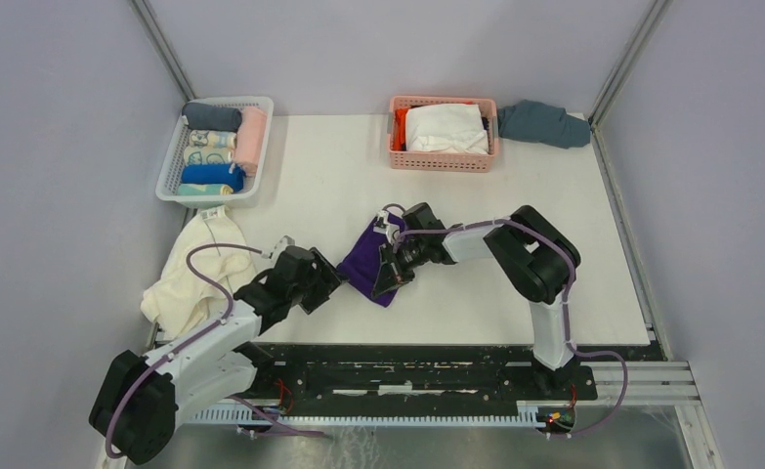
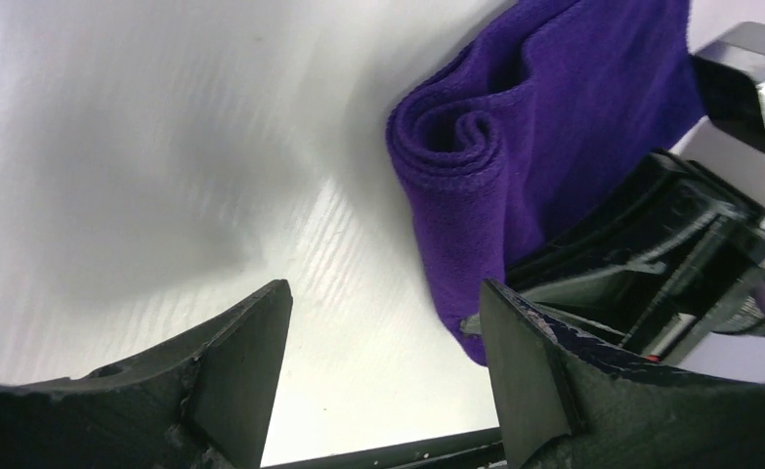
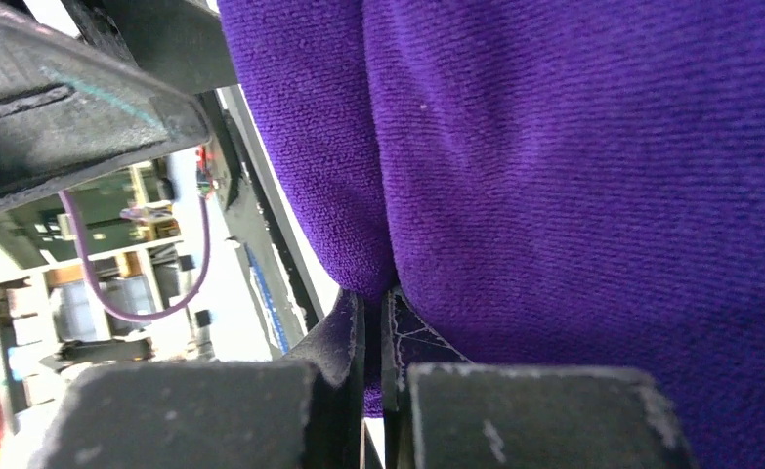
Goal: Roll the towels
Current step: Roll the towel at the center of the board.
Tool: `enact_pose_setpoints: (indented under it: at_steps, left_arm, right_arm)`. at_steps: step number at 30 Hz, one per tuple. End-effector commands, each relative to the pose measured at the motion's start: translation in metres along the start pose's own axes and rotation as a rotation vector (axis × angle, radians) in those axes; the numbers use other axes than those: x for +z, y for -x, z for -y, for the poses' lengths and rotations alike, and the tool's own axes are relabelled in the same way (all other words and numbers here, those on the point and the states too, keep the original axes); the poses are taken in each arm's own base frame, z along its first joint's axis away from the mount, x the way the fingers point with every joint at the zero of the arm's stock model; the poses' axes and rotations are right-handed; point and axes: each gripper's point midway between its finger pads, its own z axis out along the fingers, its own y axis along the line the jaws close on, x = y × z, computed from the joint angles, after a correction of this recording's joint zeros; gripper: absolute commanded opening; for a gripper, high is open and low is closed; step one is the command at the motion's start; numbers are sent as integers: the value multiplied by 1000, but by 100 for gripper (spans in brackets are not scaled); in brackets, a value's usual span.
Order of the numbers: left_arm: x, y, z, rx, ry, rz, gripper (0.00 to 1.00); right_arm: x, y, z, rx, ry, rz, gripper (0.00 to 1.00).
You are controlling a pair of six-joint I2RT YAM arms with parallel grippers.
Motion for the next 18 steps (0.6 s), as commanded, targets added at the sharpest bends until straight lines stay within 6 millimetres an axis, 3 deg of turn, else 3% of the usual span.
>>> enact_pose_setpoints:
  at_steps: [1, 8, 13, 18]
  left_arm:
    - [3, 7, 32, 35, -123, 17, 77]
    - [19, 9, 45, 51, -128, 6, 72]
    - [35, 7, 37, 59, -65, -7, 63]
    - [48, 6, 31, 65, -3, -22, 62]
  right_arm:
    - [0, 11, -4, 74, 109, 6, 3]
    - [1, 13, 9, 149, 121, -7, 3]
    - [-2, 18, 8, 137, 110, 2, 6]
    - [-11, 25, 3, 77, 50, 36, 21]
